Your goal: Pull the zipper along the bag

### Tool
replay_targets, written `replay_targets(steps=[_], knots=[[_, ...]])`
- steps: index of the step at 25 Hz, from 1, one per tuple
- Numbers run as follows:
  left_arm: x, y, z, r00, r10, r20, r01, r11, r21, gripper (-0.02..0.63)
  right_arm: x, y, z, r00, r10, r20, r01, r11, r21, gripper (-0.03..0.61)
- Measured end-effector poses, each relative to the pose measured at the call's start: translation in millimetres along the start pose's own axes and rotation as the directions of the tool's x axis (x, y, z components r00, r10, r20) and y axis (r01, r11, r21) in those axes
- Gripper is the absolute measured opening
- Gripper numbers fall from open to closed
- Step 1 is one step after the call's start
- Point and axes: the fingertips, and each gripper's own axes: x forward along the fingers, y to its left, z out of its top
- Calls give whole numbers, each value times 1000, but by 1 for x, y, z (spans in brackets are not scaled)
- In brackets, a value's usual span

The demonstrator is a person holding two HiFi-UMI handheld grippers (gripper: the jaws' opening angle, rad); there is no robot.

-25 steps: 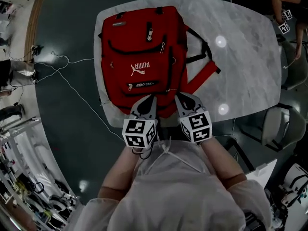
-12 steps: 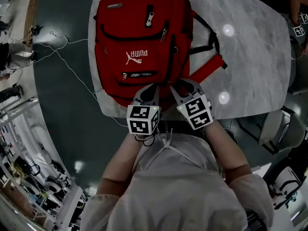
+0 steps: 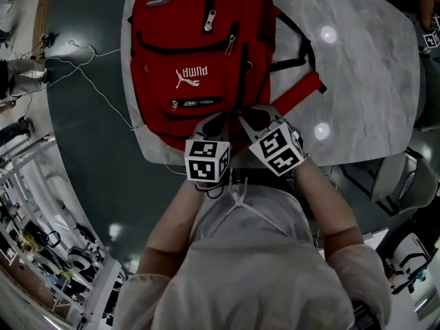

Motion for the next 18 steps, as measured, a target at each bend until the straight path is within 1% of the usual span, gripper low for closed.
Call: replay_targets(steps=[3,5,10,12,14,18], knots=[[5,0,-2,1000,-3,-19,3,1000,12,20,3,4,-5,1000,13,-23,-14,1000,-15,43],[8,1,-2,999,-10,-31,10,1000,9,20,4,4,-6,1000,6,-27,-7,999,-36,39],[12,3,-2,998,-31,-50,30,1000,-7,20,5,3,-8,997,-39,-60,31,992,-125,29],[13,3,-2,998,-21,-52,21,1000,0,20,5,1,-8,995,-63,-81,53,991,-125,29],[13,2,-2,998,-15,-54,15,1000,3,20,4,-1,-9,992,-79,-97,69,992,-105,29],[13,2,-1,998,-19,-57,19,1000,4,20,3,-2,-7,989,-89,-116,76,991,-111,28]])
